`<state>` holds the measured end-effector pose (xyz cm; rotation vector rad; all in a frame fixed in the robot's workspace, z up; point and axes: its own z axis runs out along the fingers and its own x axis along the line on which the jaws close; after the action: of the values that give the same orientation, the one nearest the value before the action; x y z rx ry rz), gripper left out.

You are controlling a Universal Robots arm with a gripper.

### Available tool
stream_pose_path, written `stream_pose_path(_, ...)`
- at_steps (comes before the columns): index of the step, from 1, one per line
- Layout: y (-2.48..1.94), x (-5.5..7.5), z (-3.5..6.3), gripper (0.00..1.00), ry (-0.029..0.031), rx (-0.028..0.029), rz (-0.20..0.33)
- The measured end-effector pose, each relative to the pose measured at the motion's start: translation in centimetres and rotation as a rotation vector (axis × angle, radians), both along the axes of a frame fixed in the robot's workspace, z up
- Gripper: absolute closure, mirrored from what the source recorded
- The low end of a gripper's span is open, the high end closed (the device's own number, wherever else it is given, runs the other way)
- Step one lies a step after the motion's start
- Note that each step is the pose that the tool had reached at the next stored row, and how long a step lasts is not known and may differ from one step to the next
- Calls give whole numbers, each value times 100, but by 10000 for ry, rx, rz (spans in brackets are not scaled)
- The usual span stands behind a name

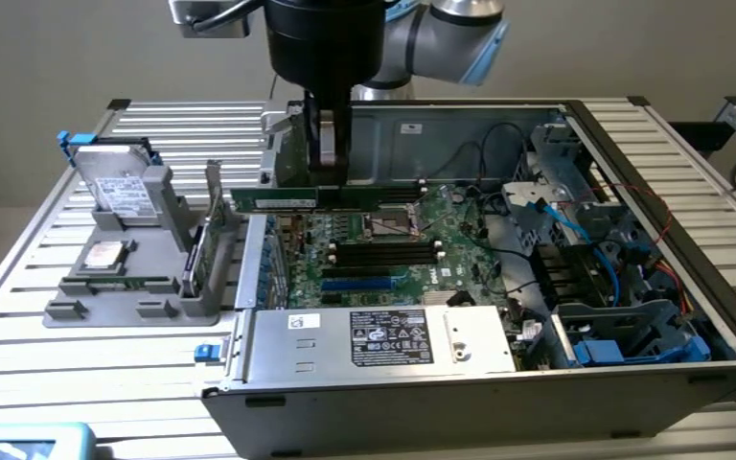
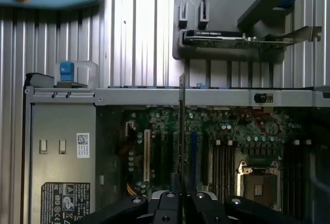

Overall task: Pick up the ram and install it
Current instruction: 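Pick up the ram and move it above insertion slot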

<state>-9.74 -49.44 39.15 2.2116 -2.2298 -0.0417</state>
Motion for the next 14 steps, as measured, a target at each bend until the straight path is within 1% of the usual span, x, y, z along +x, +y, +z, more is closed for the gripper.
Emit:
stream_pose_path(4, 6, 180, -17, 86, 1, -1, 0)
stream_pose_path(8, 32, 361, -59, 86, 1, -1, 0)
stream_pose_path(10, 67, 453, -79, 86, 0, -4, -1)
stream_pose_path(14, 182, 554, -109, 86, 0, -25, 0)
